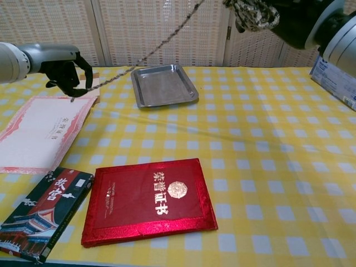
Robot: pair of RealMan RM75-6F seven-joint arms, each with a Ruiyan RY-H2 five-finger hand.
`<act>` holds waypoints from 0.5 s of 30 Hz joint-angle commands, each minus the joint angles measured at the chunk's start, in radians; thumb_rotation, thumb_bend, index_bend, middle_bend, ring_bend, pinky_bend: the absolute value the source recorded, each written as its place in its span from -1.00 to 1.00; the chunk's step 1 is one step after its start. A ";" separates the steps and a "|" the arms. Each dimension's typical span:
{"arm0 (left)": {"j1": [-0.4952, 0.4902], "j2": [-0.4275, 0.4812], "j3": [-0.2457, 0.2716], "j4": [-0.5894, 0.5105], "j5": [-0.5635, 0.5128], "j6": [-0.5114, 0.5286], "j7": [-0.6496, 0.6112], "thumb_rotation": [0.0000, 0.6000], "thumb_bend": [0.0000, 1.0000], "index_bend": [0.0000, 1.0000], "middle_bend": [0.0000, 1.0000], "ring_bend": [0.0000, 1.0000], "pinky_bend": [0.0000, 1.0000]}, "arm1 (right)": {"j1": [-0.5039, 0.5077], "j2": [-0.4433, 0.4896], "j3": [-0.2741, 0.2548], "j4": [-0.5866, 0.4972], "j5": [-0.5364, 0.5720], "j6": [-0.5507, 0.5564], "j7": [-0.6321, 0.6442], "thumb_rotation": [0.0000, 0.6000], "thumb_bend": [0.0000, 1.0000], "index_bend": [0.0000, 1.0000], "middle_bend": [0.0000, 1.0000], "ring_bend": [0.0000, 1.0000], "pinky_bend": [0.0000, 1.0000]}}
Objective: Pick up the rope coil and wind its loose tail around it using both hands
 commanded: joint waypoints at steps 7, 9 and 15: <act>-0.009 0.054 -0.021 -0.067 0.152 0.102 0.062 1.00 0.03 0.27 0.97 0.80 0.62 | 0.055 0.049 -0.066 0.003 -0.057 -0.076 -0.077 1.00 0.09 0.76 0.35 0.50 0.29; -0.015 0.068 -0.031 -0.091 0.177 0.123 0.083 1.00 0.03 0.27 0.97 0.80 0.62 | 0.068 0.055 -0.079 -0.003 -0.060 -0.097 -0.102 1.00 0.09 0.76 0.35 0.50 0.29; -0.033 0.106 -0.066 -0.168 0.213 0.162 0.126 1.00 0.03 0.27 0.97 0.80 0.62 | 0.099 0.063 -0.101 -0.031 -0.033 -0.155 -0.194 1.00 0.09 0.76 0.35 0.50 0.29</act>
